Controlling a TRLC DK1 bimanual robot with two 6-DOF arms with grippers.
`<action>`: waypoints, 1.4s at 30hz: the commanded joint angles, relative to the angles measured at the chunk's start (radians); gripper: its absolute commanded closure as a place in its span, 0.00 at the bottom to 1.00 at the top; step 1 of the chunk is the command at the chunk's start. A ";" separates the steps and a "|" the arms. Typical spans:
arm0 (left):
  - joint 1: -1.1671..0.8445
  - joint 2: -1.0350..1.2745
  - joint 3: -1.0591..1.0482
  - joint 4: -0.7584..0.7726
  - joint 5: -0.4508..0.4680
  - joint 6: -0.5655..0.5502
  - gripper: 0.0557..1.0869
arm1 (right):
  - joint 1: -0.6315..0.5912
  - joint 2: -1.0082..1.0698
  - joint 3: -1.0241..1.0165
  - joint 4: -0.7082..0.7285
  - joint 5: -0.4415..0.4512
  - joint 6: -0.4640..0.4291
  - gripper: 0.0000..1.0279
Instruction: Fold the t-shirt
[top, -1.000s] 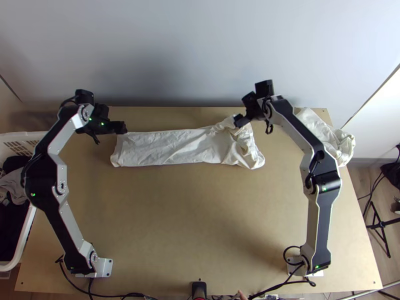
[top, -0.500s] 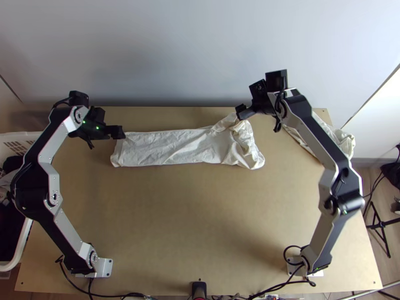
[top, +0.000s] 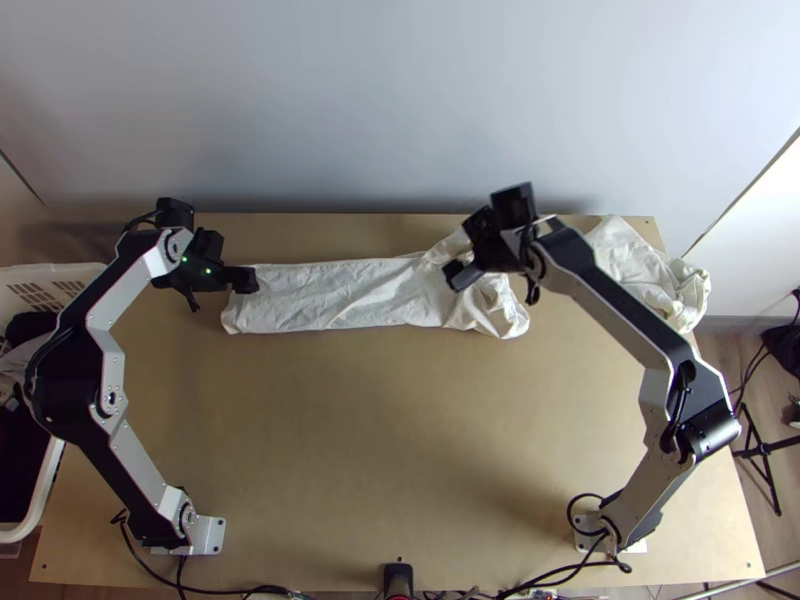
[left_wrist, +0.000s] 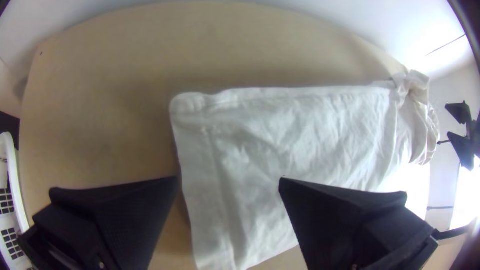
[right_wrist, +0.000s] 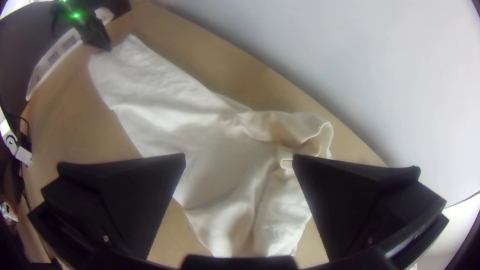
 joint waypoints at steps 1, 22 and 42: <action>-0.004 0.014 -0.010 0.008 -0.004 -0.003 0.05 | 0.046 0.034 -0.083 0.038 0.001 -0.019 0.03; -0.044 0.087 0.013 0.008 -0.043 -0.026 0.05 | 0.054 0.101 -0.125 0.078 0.001 -0.023 0.03; -0.052 0.149 0.089 -0.081 0.141 -0.071 0.52 | 0.052 0.120 -0.132 0.080 0.010 -0.031 0.04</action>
